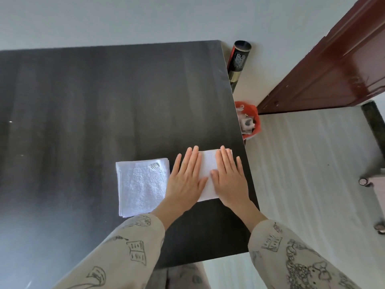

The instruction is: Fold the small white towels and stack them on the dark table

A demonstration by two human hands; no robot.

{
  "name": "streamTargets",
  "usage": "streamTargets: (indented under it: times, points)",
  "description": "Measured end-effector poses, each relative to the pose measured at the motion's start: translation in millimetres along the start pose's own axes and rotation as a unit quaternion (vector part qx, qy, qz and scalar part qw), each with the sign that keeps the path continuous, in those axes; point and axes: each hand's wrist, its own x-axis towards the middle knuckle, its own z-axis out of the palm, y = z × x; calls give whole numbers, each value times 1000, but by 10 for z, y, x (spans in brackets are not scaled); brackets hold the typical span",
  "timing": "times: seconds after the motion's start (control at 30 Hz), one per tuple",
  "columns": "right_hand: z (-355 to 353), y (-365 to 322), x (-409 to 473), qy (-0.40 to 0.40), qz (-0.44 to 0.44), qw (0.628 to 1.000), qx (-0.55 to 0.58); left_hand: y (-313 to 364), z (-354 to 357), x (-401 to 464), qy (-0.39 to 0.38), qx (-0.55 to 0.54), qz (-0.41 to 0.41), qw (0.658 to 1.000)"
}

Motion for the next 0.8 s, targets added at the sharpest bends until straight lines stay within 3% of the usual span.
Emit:
streamTargets:
  times: [0.3, 0.43, 0.53, 0.67, 0.73, 0.8]
  points:
    - [96, 17, 90, -19, -17, 999, 23, 2, 17, 31, -18, -13, -16, 1000]
    - [-67, 77, 83, 27, 18, 983, 180, -97, -218, -17, 32, -32, 5, 999]
    - [-252, 106, 59, 2, 153, 922, 355, -343, -409, -152, 86, -137, -90, 983]
    - [-316, 154, 87, -64, 276, 866, 412, -762, -413, -454, 94, -195, -250, 944]
    - [-301, 139, 129, -115, 302, 846, 423, -893, -426, -612, 92, -247, -328, 907]
    - [-311, 110, 172, -148, 309, 836, 429, -953, -438, -699, 67, -326, -414, 847]
